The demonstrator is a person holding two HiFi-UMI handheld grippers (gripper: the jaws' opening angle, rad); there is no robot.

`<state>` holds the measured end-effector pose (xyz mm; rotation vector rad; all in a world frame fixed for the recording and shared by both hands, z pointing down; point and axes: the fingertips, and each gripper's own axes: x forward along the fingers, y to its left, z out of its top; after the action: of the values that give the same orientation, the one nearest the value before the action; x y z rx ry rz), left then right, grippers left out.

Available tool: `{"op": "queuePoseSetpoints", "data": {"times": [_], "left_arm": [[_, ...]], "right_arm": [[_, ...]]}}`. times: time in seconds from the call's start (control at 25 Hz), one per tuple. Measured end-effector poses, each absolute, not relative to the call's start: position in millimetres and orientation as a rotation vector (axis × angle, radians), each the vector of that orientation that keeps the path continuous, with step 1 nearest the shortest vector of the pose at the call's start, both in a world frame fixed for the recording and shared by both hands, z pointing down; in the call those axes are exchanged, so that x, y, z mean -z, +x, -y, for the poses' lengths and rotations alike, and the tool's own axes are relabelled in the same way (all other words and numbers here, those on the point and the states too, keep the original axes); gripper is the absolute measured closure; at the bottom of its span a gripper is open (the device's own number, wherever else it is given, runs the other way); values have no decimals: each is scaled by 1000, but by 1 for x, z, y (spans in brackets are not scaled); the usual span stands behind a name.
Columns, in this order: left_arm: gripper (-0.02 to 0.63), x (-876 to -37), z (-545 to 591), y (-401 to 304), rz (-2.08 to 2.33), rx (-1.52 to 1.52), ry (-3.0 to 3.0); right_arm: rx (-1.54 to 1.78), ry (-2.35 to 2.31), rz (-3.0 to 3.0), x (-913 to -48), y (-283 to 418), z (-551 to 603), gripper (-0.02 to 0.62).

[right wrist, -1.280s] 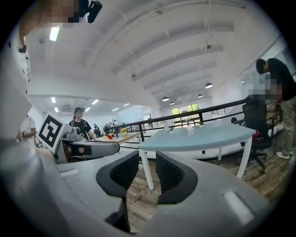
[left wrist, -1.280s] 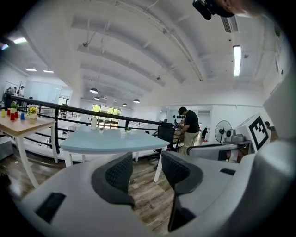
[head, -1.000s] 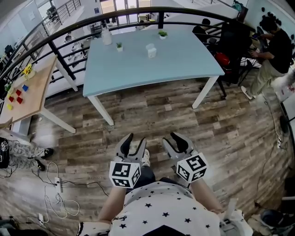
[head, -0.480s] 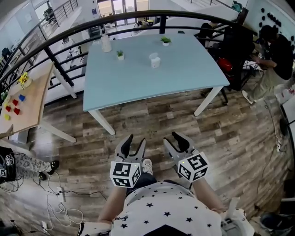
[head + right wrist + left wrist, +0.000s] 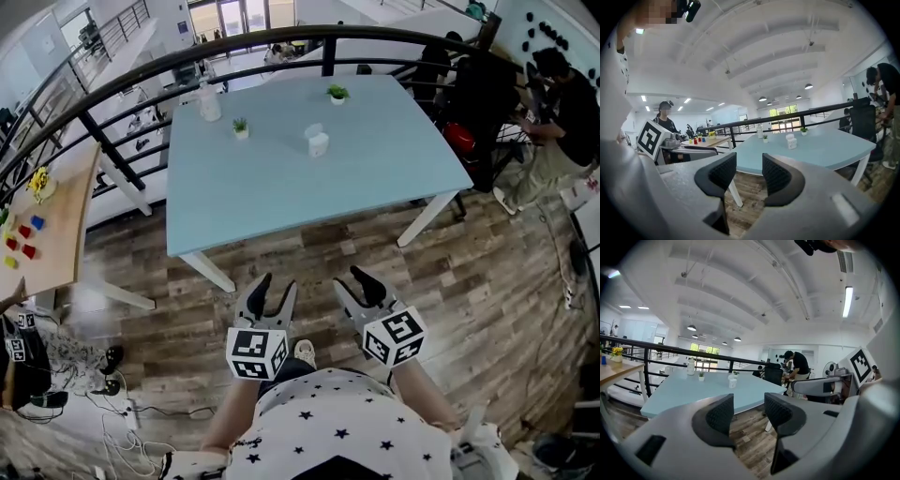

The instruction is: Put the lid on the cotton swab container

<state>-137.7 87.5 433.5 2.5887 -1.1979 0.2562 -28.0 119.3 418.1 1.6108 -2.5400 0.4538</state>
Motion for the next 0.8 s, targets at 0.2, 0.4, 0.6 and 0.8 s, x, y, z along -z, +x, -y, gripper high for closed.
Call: {"op": "queuePoseSetpoints", "data": {"times": [0.2, 0.4, 0.6, 0.8], "left_arm": [[422, -433, -49, -136, 1190, -262, 2592], [422, -437, -21, -135, 1186, -269, 2597], [422, -437, -3, -134, 1183, -271, 2591], [422, -440, 9, -132, 1179, -279, 2598]], "right_arm": [[-443, 1615, 2542, -417, -30, -78, 440], [-439, 1615, 2546, -420, -32, -48, 440], [-448, 1629, 2551, -418, -32, -30, 440], [-459, 1644, 2556, -420, -28, -21, 440]]}}
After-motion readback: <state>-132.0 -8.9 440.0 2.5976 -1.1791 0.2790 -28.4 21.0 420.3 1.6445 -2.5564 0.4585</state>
